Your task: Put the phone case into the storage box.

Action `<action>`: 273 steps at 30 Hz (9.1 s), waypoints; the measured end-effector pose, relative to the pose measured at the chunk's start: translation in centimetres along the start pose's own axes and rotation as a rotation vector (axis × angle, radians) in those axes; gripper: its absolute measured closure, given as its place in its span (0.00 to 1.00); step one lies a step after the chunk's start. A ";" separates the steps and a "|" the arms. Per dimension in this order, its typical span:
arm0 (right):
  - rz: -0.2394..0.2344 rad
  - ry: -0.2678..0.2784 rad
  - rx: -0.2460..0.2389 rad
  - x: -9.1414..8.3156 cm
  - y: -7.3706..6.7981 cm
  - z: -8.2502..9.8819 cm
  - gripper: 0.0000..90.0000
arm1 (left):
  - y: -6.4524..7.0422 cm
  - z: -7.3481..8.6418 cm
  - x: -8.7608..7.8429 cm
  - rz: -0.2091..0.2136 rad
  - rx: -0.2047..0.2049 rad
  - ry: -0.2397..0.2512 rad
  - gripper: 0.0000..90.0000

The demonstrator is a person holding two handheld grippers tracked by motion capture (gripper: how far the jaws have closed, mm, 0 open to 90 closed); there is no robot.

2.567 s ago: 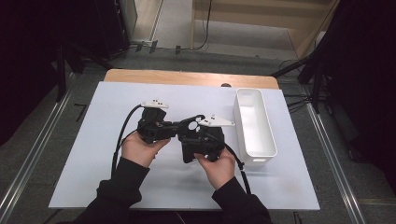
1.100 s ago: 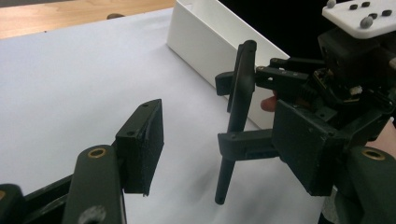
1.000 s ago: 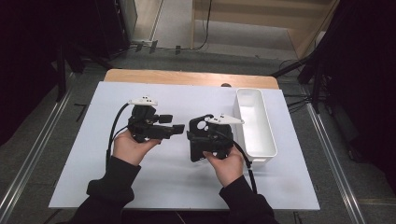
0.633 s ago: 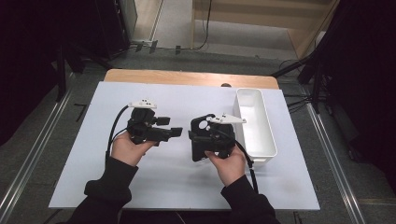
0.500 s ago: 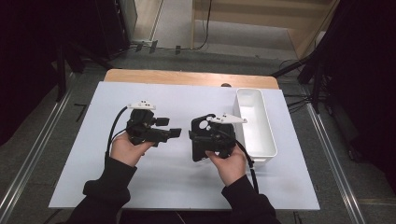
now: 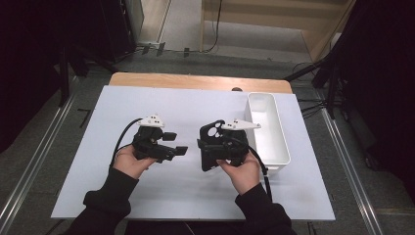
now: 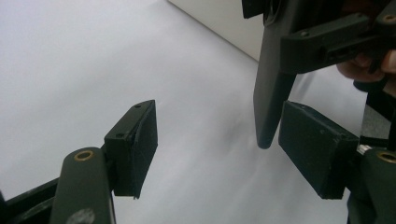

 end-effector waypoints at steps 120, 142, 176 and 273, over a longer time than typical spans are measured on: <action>0.151 0.093 0.054 -10.8 10.7 -6.3 0.14 | -0.6 10.0 -4.4 0.018 -0.036 -0.139 0.32; 0.307 0.155 0.164 -10.9 14.0 -5.8 0.14 | -1.2 9.8 -4.6 0.009 -0.058 -0.123 0.32; 0.384 0.145 0.189 -7.4 18.2 -8.9 0.14 | -1.3 10.1 -4.6 0.008 -0.064 -0.130 0.32; 0.482 0.139 0.188 1.3 24.8 -9.5 0.14 | -1.4 10.1 -4.4 0.005 -0.063 -0.133 0.32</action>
Point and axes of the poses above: each handheld gripper's, and its own axes: x roughly forward along the jaws, z roughly out of its underside, y roughly to its right, the point moved 8 cm from there along x, roughly forward along the jaws, and after that the axes turned 3 degrees about y, right-handed, at the moved point
